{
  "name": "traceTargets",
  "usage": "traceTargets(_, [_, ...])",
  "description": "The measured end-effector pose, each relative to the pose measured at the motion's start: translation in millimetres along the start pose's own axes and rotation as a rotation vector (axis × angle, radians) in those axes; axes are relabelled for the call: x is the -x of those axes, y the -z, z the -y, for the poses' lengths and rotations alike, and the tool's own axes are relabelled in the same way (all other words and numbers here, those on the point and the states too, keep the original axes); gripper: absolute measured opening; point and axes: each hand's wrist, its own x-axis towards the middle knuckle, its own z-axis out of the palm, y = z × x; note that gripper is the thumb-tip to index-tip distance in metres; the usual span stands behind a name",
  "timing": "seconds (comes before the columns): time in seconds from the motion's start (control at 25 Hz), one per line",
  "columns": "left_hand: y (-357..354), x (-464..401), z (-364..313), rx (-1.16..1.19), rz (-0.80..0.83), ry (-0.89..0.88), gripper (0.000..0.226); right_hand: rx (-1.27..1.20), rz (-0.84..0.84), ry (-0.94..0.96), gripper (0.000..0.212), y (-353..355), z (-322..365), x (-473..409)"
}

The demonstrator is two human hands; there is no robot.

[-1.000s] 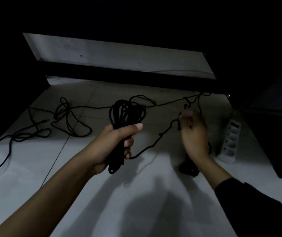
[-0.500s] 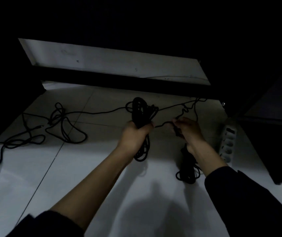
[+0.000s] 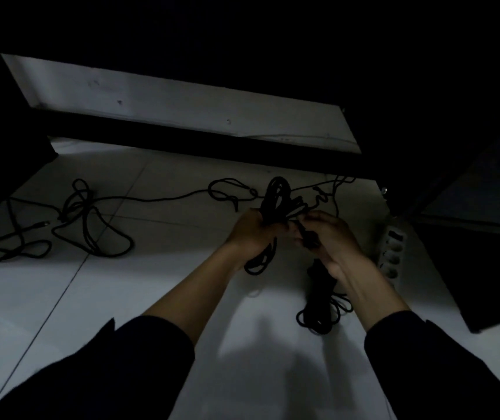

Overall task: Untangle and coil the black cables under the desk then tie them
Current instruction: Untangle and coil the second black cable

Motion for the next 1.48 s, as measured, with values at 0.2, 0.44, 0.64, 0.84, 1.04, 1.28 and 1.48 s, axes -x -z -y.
traceTargets(0.2, [5,14,-7,0.197,0.049,-0.105,0.007,-0.141,0.032,-0.174,0.021,4,-11,-16])
traceTargets(0.44, [17,37,3,0.186,-0.069,-0.043,0.014,-0.330,-0.126,-0.269,0.010,9,-19,-16])
traceTargets(0.64, [22,51,15,0.157,-0.223,0.101,0.013,-0.195,-0.213,-0.117,0.012,-8,-14,-16])
traceTargets(0.84, [42,63,15,0.207,-0.104,0.242,0.022,-0.120,-0.060,-0.034,0.012,-17,-3,5])
traceTargets(1.04, [32,68,4,0.474,0.083,0.342,0.021,-0.155,0.316,-0.099,0.015,-42,-13,43])
traceTargets(1.28, [61,75,12,0.752,-0.164,0.279,0.017,-0.150,0.129,0.036,0.026,-29,-6,46])
traceTargets(1.48, [70,83,24,0.405,-0.243,0.233,0.019,-0.299,0.127,0.029,0.016,-34,0,55])
